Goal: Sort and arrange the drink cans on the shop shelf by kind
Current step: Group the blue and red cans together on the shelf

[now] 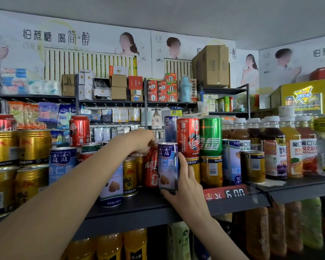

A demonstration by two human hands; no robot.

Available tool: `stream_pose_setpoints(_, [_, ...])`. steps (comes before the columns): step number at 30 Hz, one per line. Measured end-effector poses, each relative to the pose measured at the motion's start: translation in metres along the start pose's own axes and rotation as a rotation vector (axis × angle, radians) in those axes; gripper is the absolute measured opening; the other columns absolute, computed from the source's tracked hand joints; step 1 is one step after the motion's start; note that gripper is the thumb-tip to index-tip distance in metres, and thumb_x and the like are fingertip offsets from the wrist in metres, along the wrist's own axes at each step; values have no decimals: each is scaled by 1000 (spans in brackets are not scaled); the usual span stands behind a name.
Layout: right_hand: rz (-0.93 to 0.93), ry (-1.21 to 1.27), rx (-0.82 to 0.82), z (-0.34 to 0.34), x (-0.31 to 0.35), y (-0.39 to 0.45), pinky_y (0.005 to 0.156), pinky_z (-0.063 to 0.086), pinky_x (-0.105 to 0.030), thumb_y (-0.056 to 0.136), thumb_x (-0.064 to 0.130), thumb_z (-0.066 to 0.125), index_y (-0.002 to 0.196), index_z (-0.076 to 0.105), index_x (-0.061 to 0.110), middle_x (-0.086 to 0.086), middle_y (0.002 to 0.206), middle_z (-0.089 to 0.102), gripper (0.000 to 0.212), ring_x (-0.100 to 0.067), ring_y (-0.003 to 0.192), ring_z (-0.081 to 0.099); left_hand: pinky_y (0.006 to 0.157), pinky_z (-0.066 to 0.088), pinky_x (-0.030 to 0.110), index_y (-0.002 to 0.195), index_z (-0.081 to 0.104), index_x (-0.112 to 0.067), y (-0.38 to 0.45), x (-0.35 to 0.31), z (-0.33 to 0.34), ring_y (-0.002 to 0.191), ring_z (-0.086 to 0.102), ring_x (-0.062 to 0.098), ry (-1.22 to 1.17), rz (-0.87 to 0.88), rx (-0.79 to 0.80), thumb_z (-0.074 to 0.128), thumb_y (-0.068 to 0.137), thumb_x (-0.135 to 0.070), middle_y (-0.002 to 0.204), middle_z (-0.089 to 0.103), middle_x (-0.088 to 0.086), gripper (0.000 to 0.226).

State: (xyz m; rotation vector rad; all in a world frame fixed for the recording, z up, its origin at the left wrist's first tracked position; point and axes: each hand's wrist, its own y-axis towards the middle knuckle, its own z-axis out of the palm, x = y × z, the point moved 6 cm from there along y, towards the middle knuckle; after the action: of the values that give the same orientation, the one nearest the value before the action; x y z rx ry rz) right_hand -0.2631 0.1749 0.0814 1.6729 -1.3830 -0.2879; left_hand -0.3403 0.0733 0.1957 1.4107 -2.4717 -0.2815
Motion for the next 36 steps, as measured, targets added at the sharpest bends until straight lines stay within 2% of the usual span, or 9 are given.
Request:
stream_pose_setpoints(3, [-29, 36, 7, 1, 3, -1, 83, 47, -23, 80, 36, 68, 147, -7, 27, 4, 137, 30, 101, -14, 114, 49, 78, 41, 19, 133, 48, -16, -4, 3, -1, 107, 54, 20, -29, 0, 23, 47, 89, 2, 129, 54, 5, 47])
stream_pose_setpoints(6, [-21, 86, 47, 6, 10, -2, 84, 47, -25, 80, 36, 69, 147, -8, 28, 4, 136, 33, 103, -16, 114, 50, 61, 42, 19, 137, 44, -20, -6, 12, 4, 89, 54, 20, -13, -32, 67, 44, 87, 7, 125, 53, 9, 57])
stream_pose_setpoints(13, [18, 110, 122, 29, 26, 4, 86, 45, -28, 80, 36, 69, 147, 1, 23, 0, 137, 37, 96, -19, 117, 51, 96, 45, 34, 119, 59, -11, -16, 24, -16, 111, 54, 19, -171, -42, -146, 42, 85, 11, 122, 58, 6, 44])
stream_pose_setpoints(19, [54, 57, 167, 46, 33, 18, 83, 48, -37, 78, 35, 71, 143, 10, 19, -6, 132, 43, 90, -28, 111, 54, 91, 45, 26, 107, 64, -14, -37, 24, -36, 108, 56, 15, -337, 16, -320, 42, 90, 3, 117, 62, 2, 32])
stream_pose_setpoints(21, [46, 56, 188, 37, 33, 22, 85, 49, -36, 76, 41, 72, 137, 24, 18, -5, 128, 47, 81, -26, 110, 55, 90, 44, 24, 107, 65, -14, -42, 17, -38, 106, 57, 14, -346, 43, -318, 45, 91, -1, 115, 62, 1, 29])
stream_pose_setpoints(24, [3, 54, -81, -22, 25, 40, 91, 45, -26, 80, 46, 65, 130, 41, 17, -1, 122, 48, 63, -16, 111, 50, 93, 46, 29, 107, 64, -16, -45, 16, -39, 104, 57, 14, -339, 68, -304, 47, 91, -5, 115, 62, 1, 26])
stream_pose_setpoints(27, [19, -92, -351, -85, 10, 66, 93, 43, -35, 84, 34, 65, 141, 30, 24, -11, 133, 33, 68, -25, 122, 37, 93, 46, 29, 110, 63, -15, -46, 13, -36, 103, 57, 14, -323, 81, -263, 49, 90, -7, 115, 62, 1, 26])
stream_pose_setpoints(31, [80, -288, -159, -80, -5, 90, 90, 45, -43, 81, 37, 68, 141, 27, 22, -17, 137, 24, 74, -37, 124, 35, 85, 46, 24, 112, 63, -15, -42, 6, -24, 97, 58, 14, -246, 98, -209, 48, 91, -6, 112, 63, 1, 28])
stream_pose_setpoints(36, [49, -217, -238, -81, 3, 91, 79, 51, -44, 75, 35, 75, 129, 31, 16, -19, 126, 34, 72, -39, 107, 48, 87, 51, 37, 109, 65, -17, -41, 12, -17, 95, 62, 19, -235, 91, -210, 49, 91, -11, 108, 66, 5, 24])
